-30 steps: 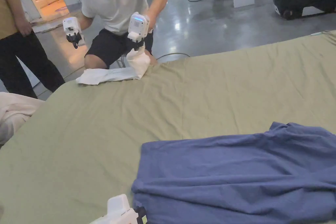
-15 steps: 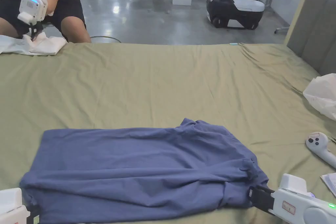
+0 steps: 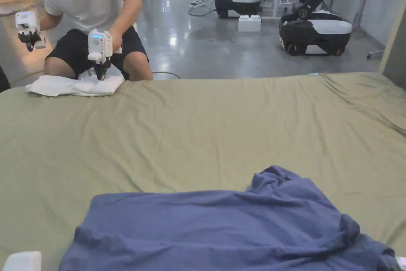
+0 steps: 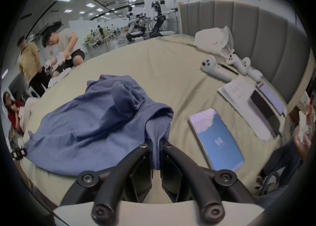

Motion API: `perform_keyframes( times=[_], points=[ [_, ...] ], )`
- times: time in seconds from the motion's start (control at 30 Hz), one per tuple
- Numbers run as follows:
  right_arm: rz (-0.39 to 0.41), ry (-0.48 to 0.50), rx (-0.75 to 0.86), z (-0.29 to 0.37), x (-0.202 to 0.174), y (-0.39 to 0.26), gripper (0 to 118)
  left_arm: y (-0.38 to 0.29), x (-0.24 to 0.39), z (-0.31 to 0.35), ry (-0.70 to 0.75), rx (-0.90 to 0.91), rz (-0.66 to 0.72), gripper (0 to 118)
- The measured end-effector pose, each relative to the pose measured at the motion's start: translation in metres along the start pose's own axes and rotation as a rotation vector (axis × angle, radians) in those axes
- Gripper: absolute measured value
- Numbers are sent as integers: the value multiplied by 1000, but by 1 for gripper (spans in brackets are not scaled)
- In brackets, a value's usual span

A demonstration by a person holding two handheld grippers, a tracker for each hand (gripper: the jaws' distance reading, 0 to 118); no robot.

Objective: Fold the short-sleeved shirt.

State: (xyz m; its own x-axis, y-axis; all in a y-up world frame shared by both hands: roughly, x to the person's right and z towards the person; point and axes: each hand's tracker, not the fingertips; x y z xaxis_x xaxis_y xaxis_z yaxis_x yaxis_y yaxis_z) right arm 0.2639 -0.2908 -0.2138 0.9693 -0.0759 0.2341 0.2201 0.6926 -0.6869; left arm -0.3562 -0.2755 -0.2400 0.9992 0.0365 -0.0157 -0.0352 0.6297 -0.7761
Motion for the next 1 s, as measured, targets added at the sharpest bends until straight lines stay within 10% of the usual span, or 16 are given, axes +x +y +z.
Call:
perform_keyframes(
  times=[0.2, 0.33, 0.4, 0.43, 0.8, 0.9, 0.97, 1.0],
  points=[
    [-38, 30, -73, 49, 25, -57, 4, -79, -7, 34, -81, -73, 78, 0],
    [37, 25, -140, 43, 25, -71, 21, -93, -12, 31, -73, -52, 96, 22],
    [38, 13, -114, 47, 23, -69, 70, -90, -10, 38, 5, -16, 99, 72],
    [34, 56, -76, 49, 24, -64, 69, -85, -7, 53, 11, 48, 89, 75],
    [125, 383, 365, 148, -42, -3, 57, -48, 67, 200, 22, 654, 19, 71],
    [186, 386, 387, 156, -60, -7, 5, -49, 84, 210, 39, 668, 2, 35],
    [201, 386, 381, 153, -67, -11, 1, -51, 95, 210, 73, 657, -64, 0],
    [210, 407, 364, 152, -70, -12, 0, -51, 98, 210, 70, 648, -100, 0]
  ],
)
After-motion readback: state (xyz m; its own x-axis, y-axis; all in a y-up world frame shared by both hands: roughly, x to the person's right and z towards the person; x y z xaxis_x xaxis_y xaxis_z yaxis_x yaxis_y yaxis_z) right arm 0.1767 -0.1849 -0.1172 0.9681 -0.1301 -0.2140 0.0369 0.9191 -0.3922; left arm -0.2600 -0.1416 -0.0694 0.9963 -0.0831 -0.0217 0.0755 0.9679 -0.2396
